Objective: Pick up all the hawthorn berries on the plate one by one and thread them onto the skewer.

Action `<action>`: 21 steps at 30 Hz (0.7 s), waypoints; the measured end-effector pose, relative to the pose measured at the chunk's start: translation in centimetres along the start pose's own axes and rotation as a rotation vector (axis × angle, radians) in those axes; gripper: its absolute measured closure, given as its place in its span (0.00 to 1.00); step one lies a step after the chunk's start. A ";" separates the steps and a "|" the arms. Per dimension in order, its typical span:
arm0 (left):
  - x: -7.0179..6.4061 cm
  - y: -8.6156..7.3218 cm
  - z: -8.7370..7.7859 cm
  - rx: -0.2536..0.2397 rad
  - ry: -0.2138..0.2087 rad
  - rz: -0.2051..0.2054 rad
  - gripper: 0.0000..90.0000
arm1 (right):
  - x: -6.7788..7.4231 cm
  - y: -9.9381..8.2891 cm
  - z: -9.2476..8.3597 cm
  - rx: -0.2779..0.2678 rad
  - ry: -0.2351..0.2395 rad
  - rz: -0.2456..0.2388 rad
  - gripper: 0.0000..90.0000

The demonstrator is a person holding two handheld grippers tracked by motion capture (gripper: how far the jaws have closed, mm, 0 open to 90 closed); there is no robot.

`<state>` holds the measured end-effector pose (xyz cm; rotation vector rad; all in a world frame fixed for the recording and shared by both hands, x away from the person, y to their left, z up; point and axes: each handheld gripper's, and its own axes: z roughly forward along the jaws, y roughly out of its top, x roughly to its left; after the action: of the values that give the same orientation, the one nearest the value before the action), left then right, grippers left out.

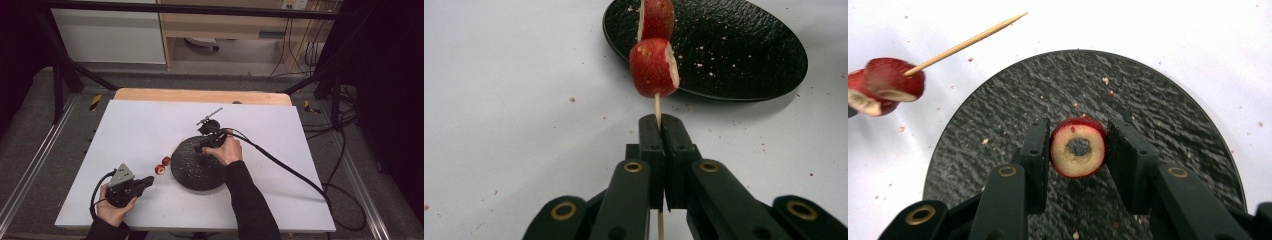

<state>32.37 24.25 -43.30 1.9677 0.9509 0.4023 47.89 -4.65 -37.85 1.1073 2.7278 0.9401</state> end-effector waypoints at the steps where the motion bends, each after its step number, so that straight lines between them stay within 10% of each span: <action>1: 0.0 0.0 0.0 0.002 0.000 0.002 0.98 | 0.0 -0.2 -0.2 -0.009 0.000 0.006 0.70; 21: -0.8 0.2 0.0 -0.010 -0.014 0.014 0.98 | -0.1 -5.5 -2.4 -0.264 0.092 0.130 0.70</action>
<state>31.96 23.61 -43.10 1.9665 0.9253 0.3998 43.91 -9.03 -39.02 1.2275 2.5248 1.3553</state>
